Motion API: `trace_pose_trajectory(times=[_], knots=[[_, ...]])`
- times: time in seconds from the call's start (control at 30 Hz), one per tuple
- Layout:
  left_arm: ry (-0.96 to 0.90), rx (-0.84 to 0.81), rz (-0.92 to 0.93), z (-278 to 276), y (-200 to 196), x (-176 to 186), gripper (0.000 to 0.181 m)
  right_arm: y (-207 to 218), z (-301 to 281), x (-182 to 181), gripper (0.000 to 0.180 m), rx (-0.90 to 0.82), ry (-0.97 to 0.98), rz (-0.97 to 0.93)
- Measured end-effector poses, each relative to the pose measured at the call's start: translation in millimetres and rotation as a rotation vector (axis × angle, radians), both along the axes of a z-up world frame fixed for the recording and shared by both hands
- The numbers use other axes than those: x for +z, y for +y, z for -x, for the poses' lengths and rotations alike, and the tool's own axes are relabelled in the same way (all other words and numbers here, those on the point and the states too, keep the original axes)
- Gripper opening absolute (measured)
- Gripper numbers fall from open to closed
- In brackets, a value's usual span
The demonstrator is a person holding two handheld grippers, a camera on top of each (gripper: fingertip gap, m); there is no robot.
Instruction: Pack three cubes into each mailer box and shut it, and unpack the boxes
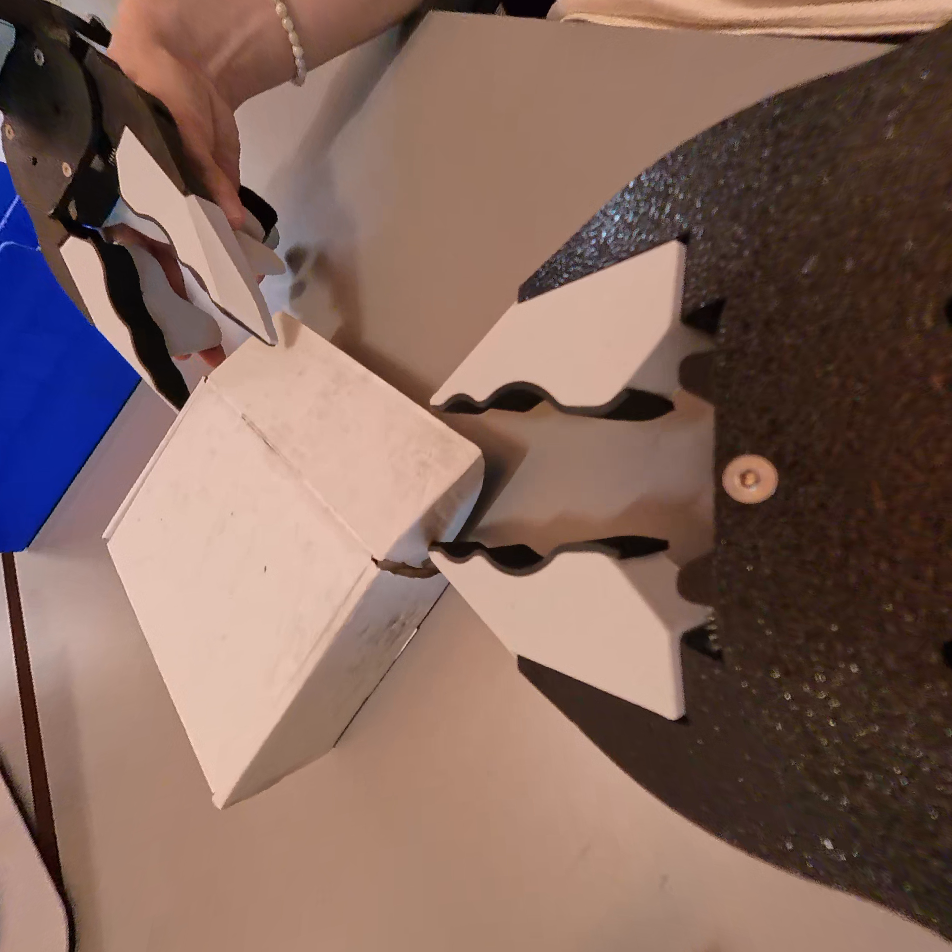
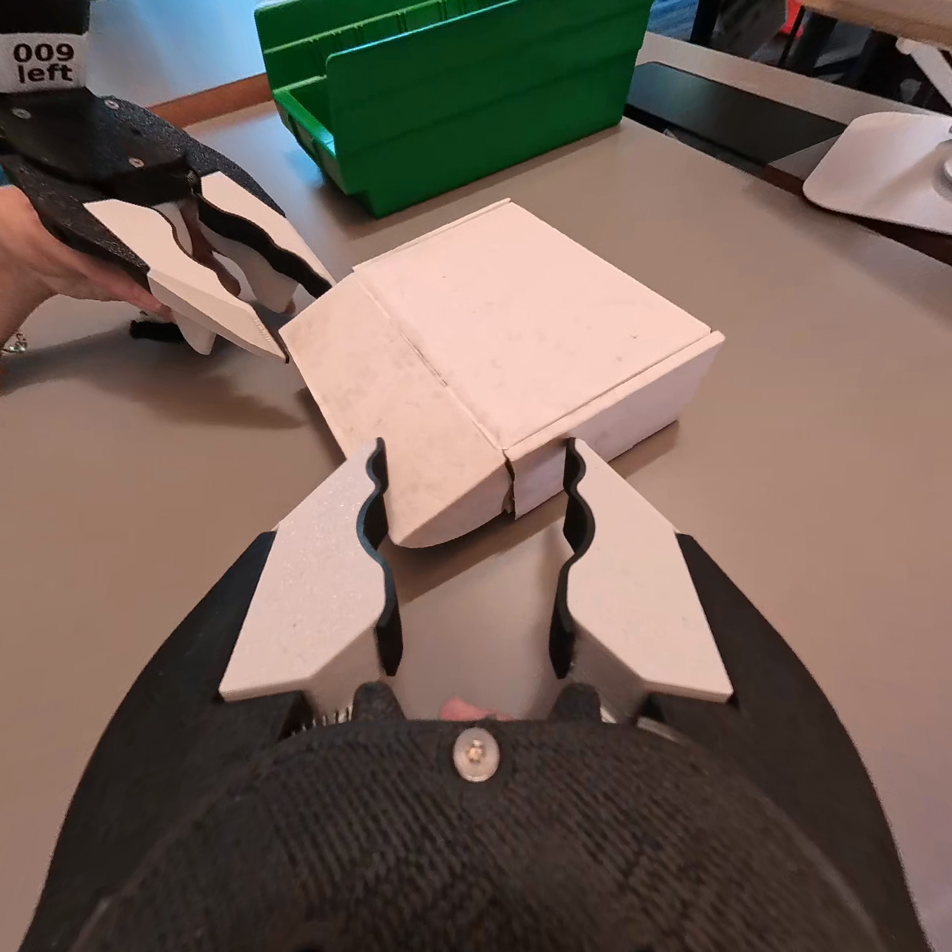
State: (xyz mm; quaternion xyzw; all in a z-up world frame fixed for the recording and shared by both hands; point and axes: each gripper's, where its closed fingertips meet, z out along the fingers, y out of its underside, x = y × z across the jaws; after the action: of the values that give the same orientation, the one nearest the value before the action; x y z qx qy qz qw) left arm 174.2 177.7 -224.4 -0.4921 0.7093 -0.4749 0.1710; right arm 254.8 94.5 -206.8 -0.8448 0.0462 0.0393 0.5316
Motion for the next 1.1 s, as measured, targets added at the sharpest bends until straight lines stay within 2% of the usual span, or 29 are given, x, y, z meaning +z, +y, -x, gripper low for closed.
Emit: trace_pose_trajectory(times=[0.1,0.33,0.47,0.63,0.73,0.87,1.1], knots=[[-0.003,0.011,-0.008,-4,5,0,0.047,-1,0,-5,0.062,0.020,-0.016,0.011],[-0.003,0.001,0.012,-1,11,2,0.045,0,-2,-5,0.064,0.014,-0.035,0.001],[-0.088,0.093,-0.029,-6,36,14,0.050,-4,-1,-6,0.068,0.039,-0.040,0.009],[-0.064,-0.001,-0.001,-7,27,8,0.056,-3,-1,-7,0.069,0.065,-0.034,0.015],[-0.029,-0.033,0.007,-13,24,4,0.067,-2,2,-8,0.066,0.091,-0.028,0.019],[-0.024,-0.082,-0.029,-25,19,0,0.062,-1,-1,-12,0.064,0.104,-0.019,0.041],[-0.047,-0.051,-0.126,-35,23,-4,0.049,3,-13,-20,0.057,0.061,-0.106,0.092]])
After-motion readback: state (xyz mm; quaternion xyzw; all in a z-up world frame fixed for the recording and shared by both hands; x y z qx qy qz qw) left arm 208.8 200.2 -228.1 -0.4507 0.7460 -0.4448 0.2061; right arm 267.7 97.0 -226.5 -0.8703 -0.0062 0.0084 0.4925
